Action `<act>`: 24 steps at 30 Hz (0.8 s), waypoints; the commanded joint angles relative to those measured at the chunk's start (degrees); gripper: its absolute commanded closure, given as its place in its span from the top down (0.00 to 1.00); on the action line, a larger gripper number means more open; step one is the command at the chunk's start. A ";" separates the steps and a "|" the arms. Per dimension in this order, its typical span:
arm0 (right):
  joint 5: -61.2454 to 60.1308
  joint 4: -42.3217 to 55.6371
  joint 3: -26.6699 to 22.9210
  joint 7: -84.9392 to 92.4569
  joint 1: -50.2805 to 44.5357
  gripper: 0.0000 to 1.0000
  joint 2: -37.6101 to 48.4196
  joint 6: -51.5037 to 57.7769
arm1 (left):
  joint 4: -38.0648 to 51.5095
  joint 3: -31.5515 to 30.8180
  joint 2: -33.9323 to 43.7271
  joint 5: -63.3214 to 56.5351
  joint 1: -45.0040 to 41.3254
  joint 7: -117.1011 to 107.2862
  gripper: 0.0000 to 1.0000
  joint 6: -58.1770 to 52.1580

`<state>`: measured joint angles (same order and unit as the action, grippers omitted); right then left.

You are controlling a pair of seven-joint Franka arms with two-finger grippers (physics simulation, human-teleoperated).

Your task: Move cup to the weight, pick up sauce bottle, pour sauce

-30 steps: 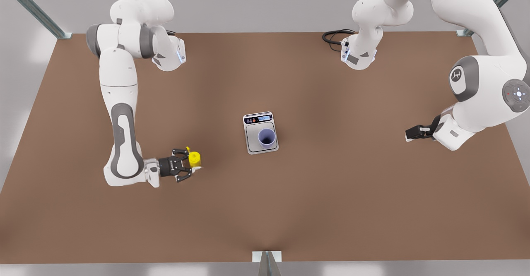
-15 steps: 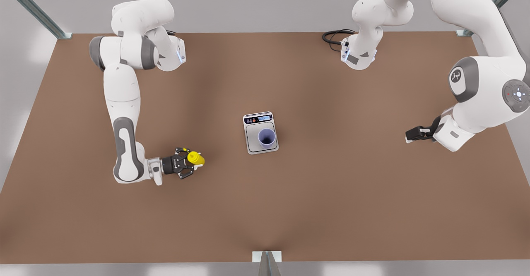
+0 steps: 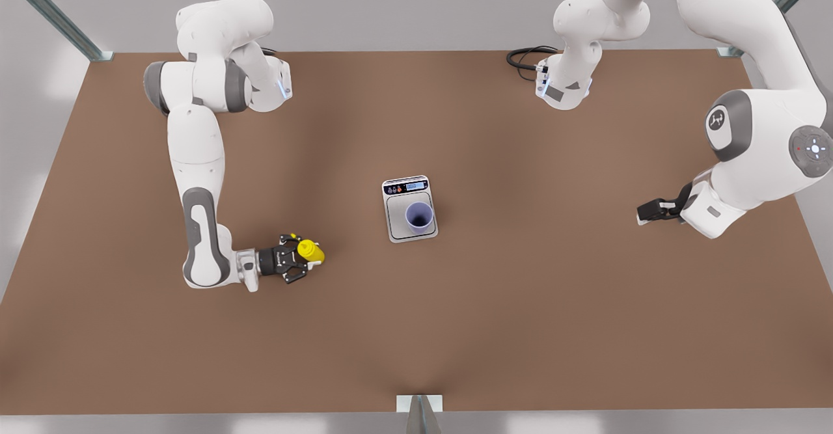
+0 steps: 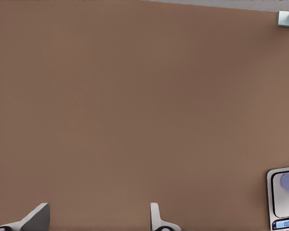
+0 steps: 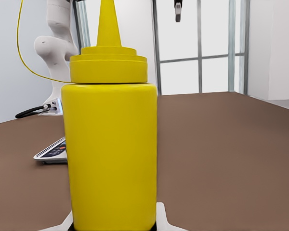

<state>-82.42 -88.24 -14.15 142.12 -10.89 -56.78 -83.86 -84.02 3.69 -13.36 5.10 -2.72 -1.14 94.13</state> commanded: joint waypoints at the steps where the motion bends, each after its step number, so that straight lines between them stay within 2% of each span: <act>1: -0.02 0.00 0.00 -0.09 0.00 0.65 0.00 -0.08 | 0.00 0.00 0.00 0.00 0.00 0.08 1.00 0.00; 2: -0.02 0.00 0.00 -0.09 0.00 0.70 0.00 0.01 | 0.00 0.00 0.00 0.00 0.00 0.08 1.00 0.00; 8: 0.07 0.00 0.00 0.00 0.08 0.70 0.00 0.01 | 0.00 0.00 0.00 0.00 0.00 0.08 1.00 0.18; 11: 0.07 0.00 0.00 -0.09 0.08 0.76 0.00 0.01 | 0.00 0.00 -0.09 -0.09 0.00 0.08 1.00 0.18; 12: 0.07 0.00 0.00 -0.18 0.17 0.81 0.00 0.01 | 0.00 0.00 -0.09 0.00 0.00 0.08 1.00 0.18; 13: 0.07 0.00 0.00 -0.62 0.17 1.00 0.00 0.10 | 0.00 0.00 0.00 -0.09 0.00 0.08 1.00 0.09; 20: 1.12 -0.62 -0.09 -0.62 1.84 1.00 0.18 0.72 | 0.00 0.00 0.09 -0.09 0.00 0.08 1.00 0.00; 24: 11.48 -0.35 -0.09 -3.50 8.86 1.00 1.23 2.39 | 0.00 0.00 0.09 -0.18 0.00 0.08 1.00 0.09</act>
<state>-67.99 -88.13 -14.29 135.81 -0.54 -54.51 -81.48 -84.02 3.69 -13.36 4.99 -2.72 -1.14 94.22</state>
